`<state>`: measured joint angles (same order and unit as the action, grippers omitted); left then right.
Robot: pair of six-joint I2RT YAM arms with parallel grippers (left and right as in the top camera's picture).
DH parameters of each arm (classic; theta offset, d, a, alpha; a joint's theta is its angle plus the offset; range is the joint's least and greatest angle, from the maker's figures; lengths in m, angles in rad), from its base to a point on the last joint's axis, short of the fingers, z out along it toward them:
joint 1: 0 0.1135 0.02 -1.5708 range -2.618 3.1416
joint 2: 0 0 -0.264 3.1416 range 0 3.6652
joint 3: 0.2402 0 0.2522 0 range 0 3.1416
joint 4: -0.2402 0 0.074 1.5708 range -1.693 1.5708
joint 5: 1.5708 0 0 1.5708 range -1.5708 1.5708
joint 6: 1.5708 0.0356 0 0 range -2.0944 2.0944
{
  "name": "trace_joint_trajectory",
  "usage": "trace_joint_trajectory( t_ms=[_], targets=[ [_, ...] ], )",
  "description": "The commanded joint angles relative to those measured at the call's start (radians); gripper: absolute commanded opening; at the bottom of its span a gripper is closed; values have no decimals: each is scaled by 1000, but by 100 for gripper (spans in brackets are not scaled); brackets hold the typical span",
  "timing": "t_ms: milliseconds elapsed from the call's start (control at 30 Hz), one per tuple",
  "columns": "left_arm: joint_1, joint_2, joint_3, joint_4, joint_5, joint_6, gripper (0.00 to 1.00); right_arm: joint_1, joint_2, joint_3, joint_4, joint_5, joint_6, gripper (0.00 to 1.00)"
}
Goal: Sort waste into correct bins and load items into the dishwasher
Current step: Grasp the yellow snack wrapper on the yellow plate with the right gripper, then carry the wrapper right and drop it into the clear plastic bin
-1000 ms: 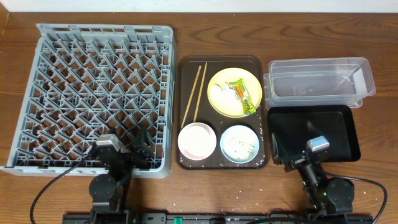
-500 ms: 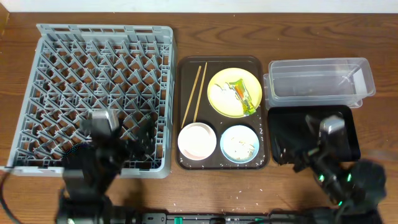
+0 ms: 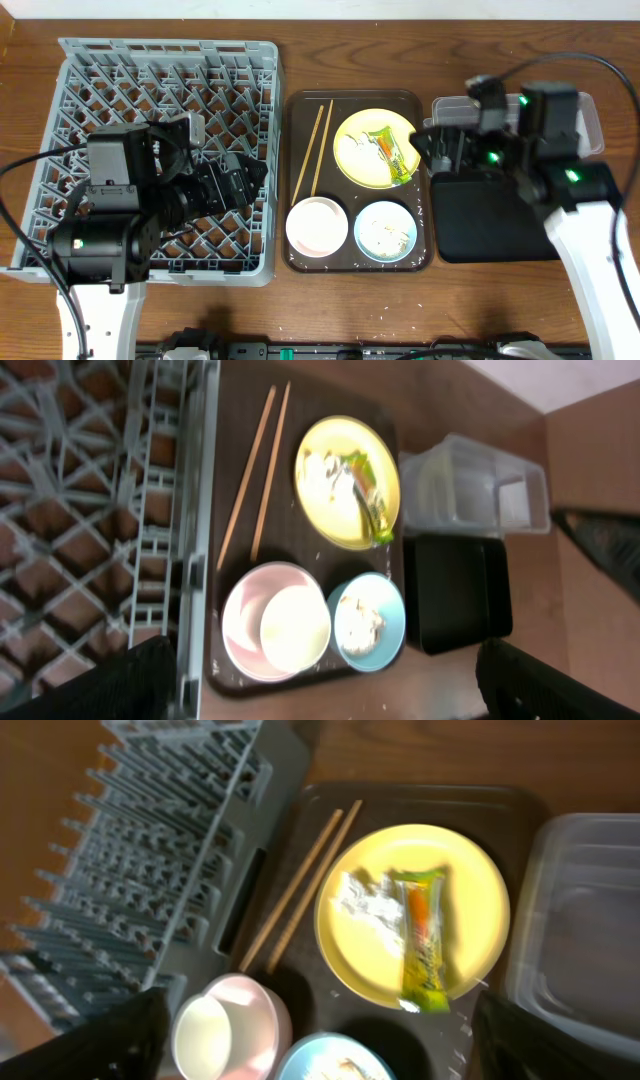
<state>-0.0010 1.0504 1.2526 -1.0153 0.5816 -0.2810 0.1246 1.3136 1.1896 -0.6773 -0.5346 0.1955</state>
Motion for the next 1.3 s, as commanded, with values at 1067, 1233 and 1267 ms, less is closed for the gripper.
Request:
trace_joint_trajectory(
  t_ms=[1067,1233,1267],
  targets=[
    [5,1,19,-24,24,14,97,227,343,47,142,585,257,1],
    [5,1,19,-24,24,13,97,158,242,47,121,665,425,1],
    [5,1,19,-24,24,13,97,145,237,47,99,709,488,1]
  ],
)
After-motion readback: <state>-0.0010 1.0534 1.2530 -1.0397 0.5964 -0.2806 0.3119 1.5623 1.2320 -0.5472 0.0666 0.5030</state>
